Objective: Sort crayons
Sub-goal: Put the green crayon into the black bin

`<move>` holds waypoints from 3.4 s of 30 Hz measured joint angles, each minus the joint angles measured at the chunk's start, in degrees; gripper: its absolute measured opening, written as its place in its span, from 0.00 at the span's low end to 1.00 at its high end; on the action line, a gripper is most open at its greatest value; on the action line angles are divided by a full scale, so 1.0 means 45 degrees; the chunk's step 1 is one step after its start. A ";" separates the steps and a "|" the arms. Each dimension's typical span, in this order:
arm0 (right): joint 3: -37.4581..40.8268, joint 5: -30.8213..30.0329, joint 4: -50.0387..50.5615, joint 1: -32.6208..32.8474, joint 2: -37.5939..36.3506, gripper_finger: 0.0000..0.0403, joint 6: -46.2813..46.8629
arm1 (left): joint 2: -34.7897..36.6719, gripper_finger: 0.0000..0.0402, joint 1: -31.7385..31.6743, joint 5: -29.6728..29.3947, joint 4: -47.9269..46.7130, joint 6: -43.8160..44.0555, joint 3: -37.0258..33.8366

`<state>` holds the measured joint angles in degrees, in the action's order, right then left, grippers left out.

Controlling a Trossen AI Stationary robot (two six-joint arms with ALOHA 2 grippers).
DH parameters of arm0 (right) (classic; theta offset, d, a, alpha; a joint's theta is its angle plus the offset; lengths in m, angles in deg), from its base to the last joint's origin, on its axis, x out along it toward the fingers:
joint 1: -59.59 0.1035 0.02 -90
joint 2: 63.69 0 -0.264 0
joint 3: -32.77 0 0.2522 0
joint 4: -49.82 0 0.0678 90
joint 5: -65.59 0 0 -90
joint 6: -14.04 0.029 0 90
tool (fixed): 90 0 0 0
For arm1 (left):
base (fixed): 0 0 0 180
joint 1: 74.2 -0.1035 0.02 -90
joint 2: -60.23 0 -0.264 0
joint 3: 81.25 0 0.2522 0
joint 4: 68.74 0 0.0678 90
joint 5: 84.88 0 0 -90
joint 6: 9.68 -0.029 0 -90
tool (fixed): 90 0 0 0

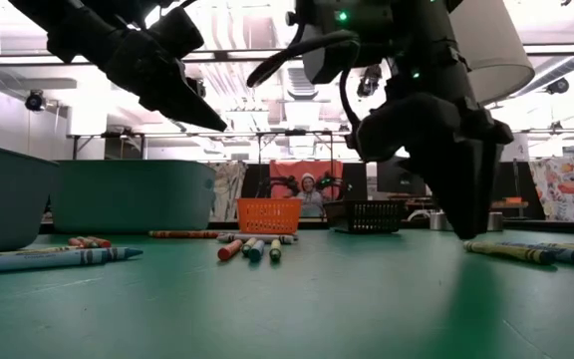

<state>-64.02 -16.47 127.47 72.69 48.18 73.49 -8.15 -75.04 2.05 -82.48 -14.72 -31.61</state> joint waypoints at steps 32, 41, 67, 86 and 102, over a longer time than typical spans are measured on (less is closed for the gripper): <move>0.0151 -0.0661 -0.1230 0.0238 0.0307 0.03 0.0161 | -0.0003 0.39 0.0000 0.0005 0.0099 0.0042 0.0000; 0.0136 -0.3519 -0.1266 -0.0612 -0.1663 0.03 -0.1535 | -0.0003 0.39 0.0000 0.0005 0.0243 0.0082 0.0000; 0.3010 -0.9054 -0.9228 -0.7986 -0.2927 0.03 -0.8848 | 0.0011 0.39 -0.0040 -0.3335 -0.1162 -0.1787 0.2362; 0.3041 -0.7197 -0.9107 -0.8252 -0.2481 0.03 -0.9605 | 0.0006 0.39 -0.0112 -0.3531 -0.1162 -0.0184 0.2317; 0.2965 -0.7836 -0.8913 -0.8257 -0.2593 0.23 -0.9017 | 0.0002 0.39 -0.0112 -0.3526 -0.1159 0.0961 0.2307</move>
<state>-50.67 -51.73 87.36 35.53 36.51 32.92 -8.15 -75.54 -13.82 -87.69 -10.40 -21.23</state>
